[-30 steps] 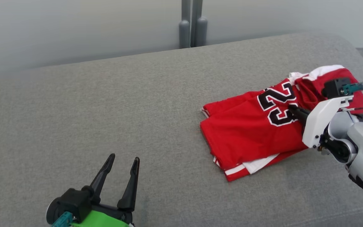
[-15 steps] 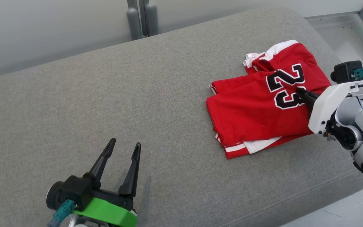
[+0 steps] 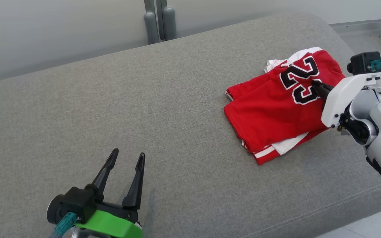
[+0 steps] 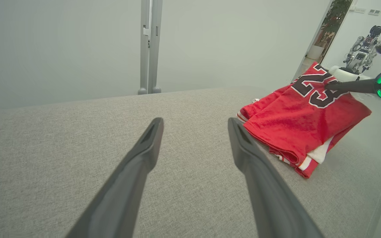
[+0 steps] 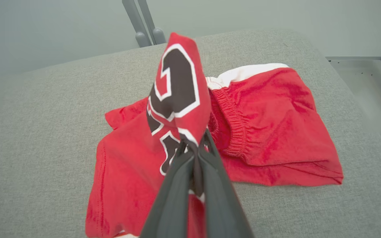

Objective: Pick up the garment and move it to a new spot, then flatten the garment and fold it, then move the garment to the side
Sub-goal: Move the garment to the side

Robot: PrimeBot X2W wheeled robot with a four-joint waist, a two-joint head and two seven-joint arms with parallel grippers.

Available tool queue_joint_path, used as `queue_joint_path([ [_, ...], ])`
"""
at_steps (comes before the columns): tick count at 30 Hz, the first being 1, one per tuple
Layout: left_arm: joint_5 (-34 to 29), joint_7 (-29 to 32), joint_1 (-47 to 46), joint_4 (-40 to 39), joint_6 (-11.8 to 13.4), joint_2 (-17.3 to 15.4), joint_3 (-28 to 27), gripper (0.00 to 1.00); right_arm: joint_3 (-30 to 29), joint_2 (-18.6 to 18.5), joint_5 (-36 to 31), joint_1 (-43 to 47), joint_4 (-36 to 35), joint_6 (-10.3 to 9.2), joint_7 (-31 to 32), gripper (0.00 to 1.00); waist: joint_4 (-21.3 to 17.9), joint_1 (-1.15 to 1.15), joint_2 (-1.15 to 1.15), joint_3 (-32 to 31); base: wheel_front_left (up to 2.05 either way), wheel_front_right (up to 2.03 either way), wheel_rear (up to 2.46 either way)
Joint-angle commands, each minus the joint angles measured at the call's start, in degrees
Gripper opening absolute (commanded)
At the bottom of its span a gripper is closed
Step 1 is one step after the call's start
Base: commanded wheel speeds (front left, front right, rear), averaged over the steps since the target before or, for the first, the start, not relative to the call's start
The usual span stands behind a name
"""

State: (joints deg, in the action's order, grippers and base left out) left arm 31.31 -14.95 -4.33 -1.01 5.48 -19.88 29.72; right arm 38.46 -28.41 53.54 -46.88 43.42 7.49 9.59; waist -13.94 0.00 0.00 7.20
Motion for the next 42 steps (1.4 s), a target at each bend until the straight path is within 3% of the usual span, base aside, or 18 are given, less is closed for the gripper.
queue_joint_path([
  [1,0.0,-0.2,0.6,0.1,-0.1,0.2,-0.2,1.00,-0.6,0.7,-1.1,-1.5,0.8,0.00,0.3,0.00,0.7,0.00,0.00,-0.2,0.00,0.00,0.00],
  [9,0.0,-0.3,0.6,0.1,-0.3,0.4,-0.5,1.00,-4.5,2.0,-5.3,-7.1,6.0,0.00,1.3,0.00,2.6,0.00,0.00,0.6,0.00,0.00,0.00],
  [17,-0.5,-0.3,-0.1,-0.1,-0.6,0.0,-0.8,1.00,-9.1,-0.3,-7.5,-10.1,9.7,-0.01,1.1,0.00,3.6,0.00,0.00,2.4,0.00,0.00,0.00],
  [33,-1.8,2.6,-4.0,-1.8,-0.8,-2.5,-0.3,1.00,-21.2,-1.4,-9.8,-15.0,28.1,-0.01,-8.8,0.00,7.5,0.00,0.00,10.9,0.00,0.00,0.00],
  [42,-2.4,4.7,-4.9,-3.8,-0.2,-4.4,-0.4,1.00,-26.5,-3.9,-13.3,-14.6,30.5,-0.04,-12.4,0.00,8.9,0.00,0.00,14.0,0.00,0.00,0.00],
])
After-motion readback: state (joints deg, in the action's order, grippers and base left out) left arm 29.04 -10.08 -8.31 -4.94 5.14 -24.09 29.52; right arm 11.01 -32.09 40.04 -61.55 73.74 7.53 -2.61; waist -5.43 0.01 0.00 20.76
